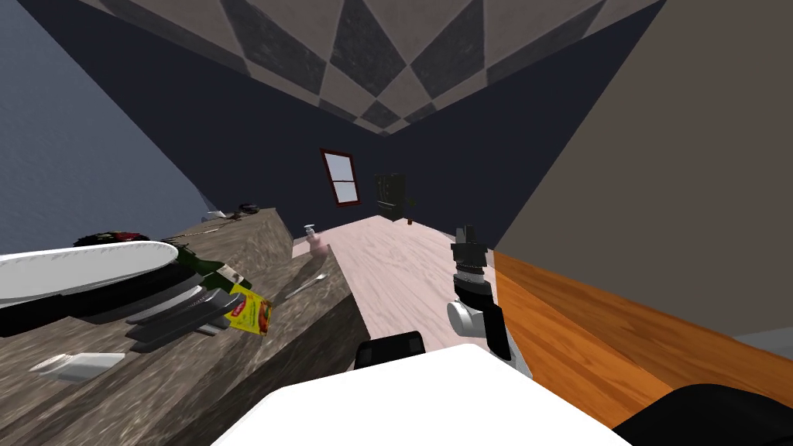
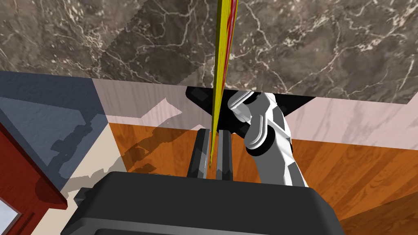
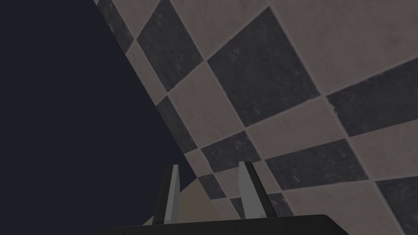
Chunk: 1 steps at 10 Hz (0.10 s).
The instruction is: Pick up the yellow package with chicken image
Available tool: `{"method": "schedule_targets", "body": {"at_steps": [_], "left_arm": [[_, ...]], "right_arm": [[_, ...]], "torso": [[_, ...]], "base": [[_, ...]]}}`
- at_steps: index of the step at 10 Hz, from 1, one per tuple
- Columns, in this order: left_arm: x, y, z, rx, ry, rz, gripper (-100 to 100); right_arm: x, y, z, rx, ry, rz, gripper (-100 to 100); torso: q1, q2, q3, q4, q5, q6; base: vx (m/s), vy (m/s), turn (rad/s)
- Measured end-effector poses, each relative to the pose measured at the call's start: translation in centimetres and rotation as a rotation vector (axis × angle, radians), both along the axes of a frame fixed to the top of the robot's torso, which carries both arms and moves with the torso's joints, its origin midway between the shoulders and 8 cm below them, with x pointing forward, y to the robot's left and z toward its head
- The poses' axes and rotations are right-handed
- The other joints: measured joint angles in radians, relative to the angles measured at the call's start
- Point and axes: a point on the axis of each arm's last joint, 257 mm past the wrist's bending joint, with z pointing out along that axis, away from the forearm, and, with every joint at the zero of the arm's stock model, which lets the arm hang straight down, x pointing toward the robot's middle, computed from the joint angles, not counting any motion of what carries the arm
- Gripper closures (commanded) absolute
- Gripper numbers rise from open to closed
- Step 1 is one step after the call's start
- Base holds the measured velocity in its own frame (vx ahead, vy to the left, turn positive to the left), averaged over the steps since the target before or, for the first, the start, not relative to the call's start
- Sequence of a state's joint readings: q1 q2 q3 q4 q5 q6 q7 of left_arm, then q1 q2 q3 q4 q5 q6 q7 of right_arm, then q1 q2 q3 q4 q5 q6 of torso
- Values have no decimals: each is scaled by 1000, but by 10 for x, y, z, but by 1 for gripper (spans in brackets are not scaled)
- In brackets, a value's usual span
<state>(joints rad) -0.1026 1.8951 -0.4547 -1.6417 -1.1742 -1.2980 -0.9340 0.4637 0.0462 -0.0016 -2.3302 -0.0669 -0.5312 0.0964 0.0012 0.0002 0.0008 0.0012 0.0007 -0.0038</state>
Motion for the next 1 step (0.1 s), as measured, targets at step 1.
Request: {"method": "schedule_targets", "body": {"at_steps": [1], "left_arm": [[0,0,1,0,0,-1,0]], "right_arm": [[0,0,0,0,0,0,0]], "torso": [[0,0,0,-1,1,0]], "base": [[0,0,0]]}}
